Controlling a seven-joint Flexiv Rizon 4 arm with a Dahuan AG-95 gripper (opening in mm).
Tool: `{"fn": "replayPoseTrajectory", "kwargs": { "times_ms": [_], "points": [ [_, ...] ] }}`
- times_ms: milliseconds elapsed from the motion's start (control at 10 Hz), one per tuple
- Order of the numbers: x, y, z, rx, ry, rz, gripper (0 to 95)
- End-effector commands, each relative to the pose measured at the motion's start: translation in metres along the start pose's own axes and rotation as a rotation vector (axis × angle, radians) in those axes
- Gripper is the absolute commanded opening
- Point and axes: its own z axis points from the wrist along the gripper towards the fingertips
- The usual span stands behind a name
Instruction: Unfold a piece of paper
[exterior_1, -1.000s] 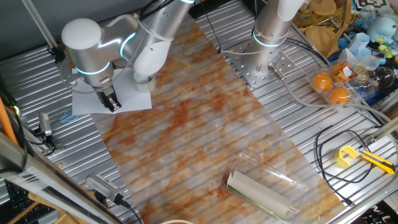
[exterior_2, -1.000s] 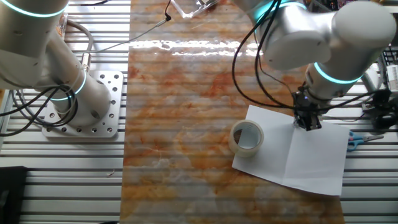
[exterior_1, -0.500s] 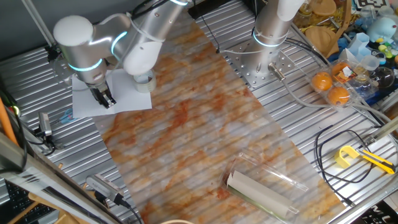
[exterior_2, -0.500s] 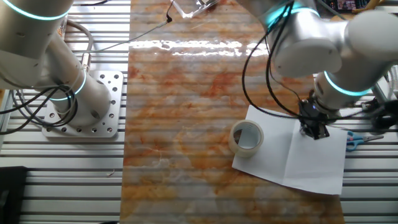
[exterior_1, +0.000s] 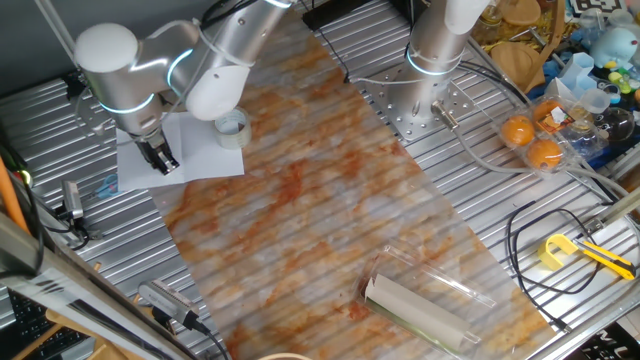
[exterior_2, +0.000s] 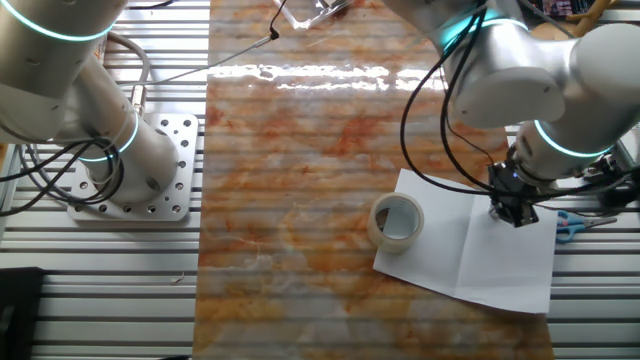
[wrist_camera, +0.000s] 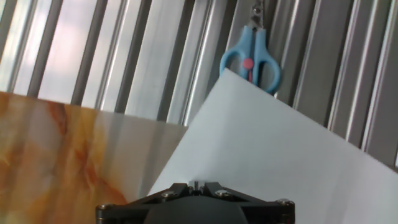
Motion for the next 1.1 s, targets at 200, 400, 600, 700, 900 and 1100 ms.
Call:
{"fn": "replayPoseTrajectory", "kwargs": {
  "times_ms": [200,400,600,700,900,1100],
  "points": [
    [0.0,-0.002,-0.001,-0.001,0.001,-0.006,0.0],
    [0.001,-0.009,-0.003,-0.001,0.0,-0.022,0.0],
    [0.003,-0.016,-0.01,0.001,-0.001,-0.037,0.0],
    [0.004,-0.017,-0.014,0.001,-0.002,-0.037,0.0],
    [0.009,-0.02,-0.022,0.004,-0.017,-0.042,0.0],
    [0.019,-0.025,-0.031,0.001,-0.025,-0.057,0.0]
  ]
}}
